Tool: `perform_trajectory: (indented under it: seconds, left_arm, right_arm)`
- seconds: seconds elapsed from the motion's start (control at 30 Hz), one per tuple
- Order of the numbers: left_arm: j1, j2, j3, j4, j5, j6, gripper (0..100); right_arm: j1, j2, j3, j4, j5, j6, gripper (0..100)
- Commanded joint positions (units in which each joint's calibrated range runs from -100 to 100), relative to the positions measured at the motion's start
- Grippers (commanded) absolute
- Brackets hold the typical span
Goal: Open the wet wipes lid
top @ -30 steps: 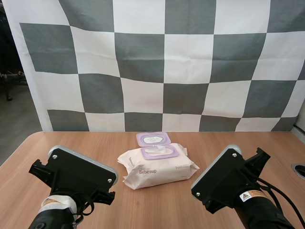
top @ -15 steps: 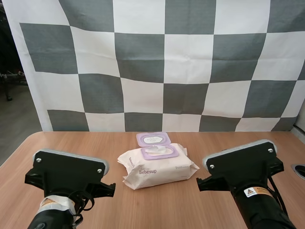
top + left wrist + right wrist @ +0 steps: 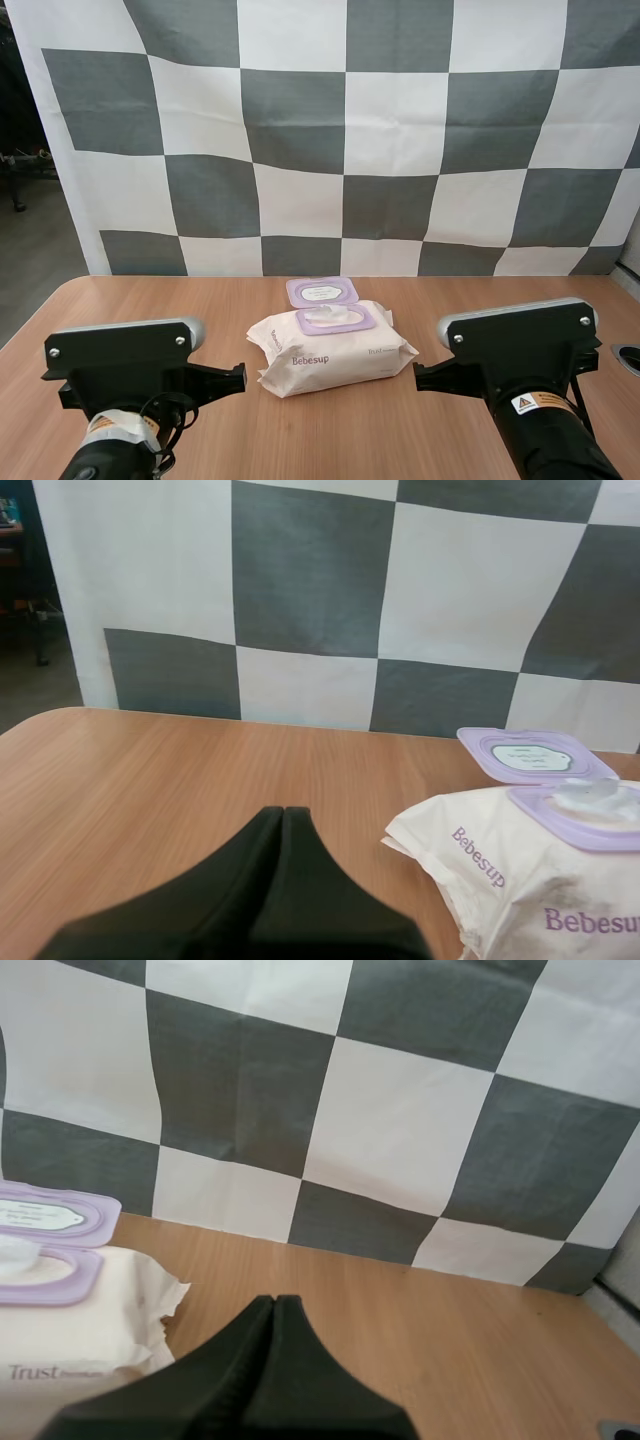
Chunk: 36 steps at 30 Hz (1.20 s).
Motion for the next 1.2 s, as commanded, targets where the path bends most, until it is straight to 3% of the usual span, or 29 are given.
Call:
perform_trajectory:
  seconds: [0.0,0.07,0.17,0.53,0.9,1.17]
  left_arm:
    - [-0.04,0.0,0.0,0.0,0.1,0.0,0]
    - [-0.04,0.0,0.0,0.0,0.3,0.0,0]
    - [-0.04,0.0,0.0,0.0,0.3,-0.2,0]
    - [-0.04,0.0,0.0,0.0,-0.1,-0.2,0]
    - [-0.04,0.0,0.0,0.0,-0.1,-0.2,0]
    - [-0.04,0.0,0.0,0.0,-0.1,-0.2,0]
  right_arm:
    - [0.0,0.0,0.0,-11.0,-5.8,19.1,0]
    - [0.0,0.0,0.0,-16.3,-7.9,25.0,0]
    - [0.0,0.0,0.0,-19.9,-8.1,26.8,0]
    - [0.0,0.0,0.0,-21.5,1.1,26.9,0]
    - [0.0,0.0,0.0,-24.1,4.3,34.3,0]
    - [0.0,0.0,0.0,-27.0,6.2,32.9,0]
